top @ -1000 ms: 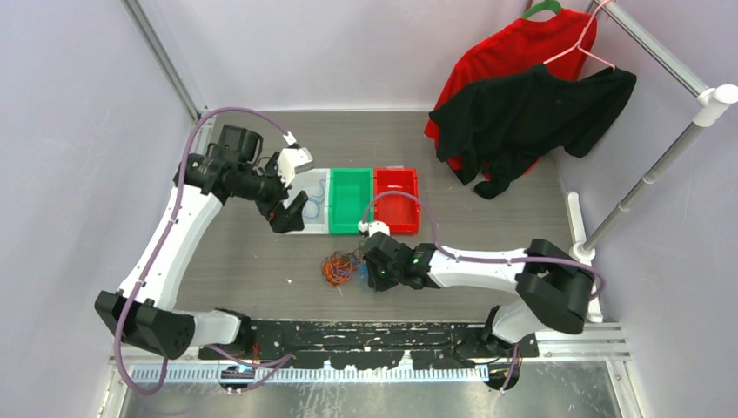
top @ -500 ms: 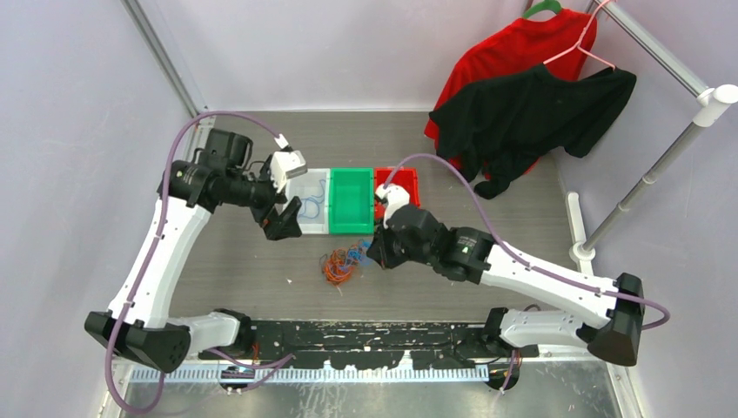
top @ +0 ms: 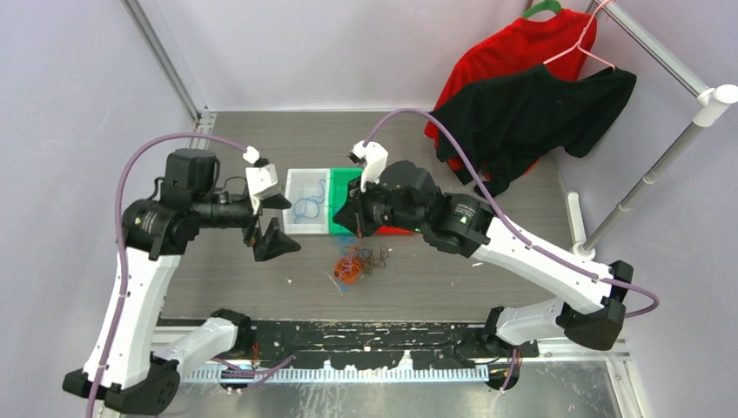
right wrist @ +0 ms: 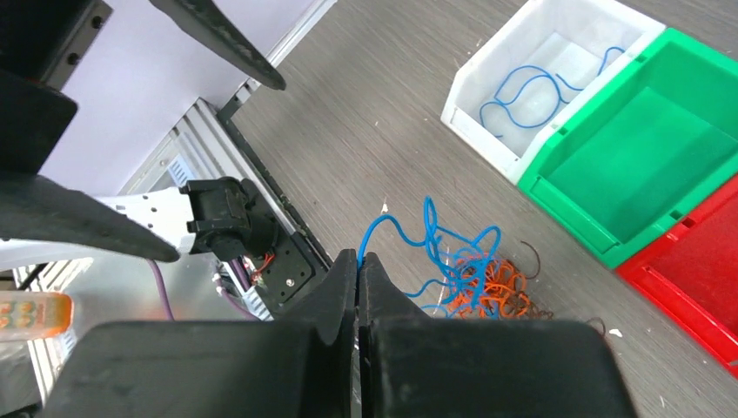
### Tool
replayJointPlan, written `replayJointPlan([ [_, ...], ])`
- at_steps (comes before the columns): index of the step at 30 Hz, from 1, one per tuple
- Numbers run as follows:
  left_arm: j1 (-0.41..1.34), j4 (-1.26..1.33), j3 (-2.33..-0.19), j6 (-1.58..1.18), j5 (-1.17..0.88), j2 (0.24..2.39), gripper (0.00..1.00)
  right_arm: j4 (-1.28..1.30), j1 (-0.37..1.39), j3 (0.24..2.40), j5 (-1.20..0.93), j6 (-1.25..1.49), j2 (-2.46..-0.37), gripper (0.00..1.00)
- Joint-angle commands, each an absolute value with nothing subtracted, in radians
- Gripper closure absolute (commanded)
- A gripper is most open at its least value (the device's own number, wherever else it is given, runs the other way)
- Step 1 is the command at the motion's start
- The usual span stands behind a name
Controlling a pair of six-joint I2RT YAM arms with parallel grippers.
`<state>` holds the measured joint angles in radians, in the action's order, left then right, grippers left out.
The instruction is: Untangle the cables
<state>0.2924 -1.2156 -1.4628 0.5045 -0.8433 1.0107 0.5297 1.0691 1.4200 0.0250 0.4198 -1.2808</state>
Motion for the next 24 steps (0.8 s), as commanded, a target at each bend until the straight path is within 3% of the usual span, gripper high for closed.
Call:
replayJointPlan([
  [1,0.295,-1.084,-1.425,0.456,-0.944,0.958,0.03,0.443,1.062,1.474,-0.055,0.428,-1.294,0.99],
  [7,0.314,-0.961,-1.316,0.448,-0.909,0.907,0.23,0.380,1.056,1.491,-0.180,0.465,-1.300,0.99],
  [15,0.358,-0.852,-1.268,0.397,-0.904,0.920,0.32,0.319,1.042,1.498,-0.318,0.525,-1.303,0.99],
  [20,0.382,-0.742,-1.210,0.310,-0.883,0.908,0.55,0.316,1.042,1.499,-0.331,0.529,-1.293,0.99],
  [24,0.390,-0.720,-1.188,0.304,-0.864,0.907,0.61,0.310,1.040,1.488,-0.351,0.536,-1.285,0.99],
])
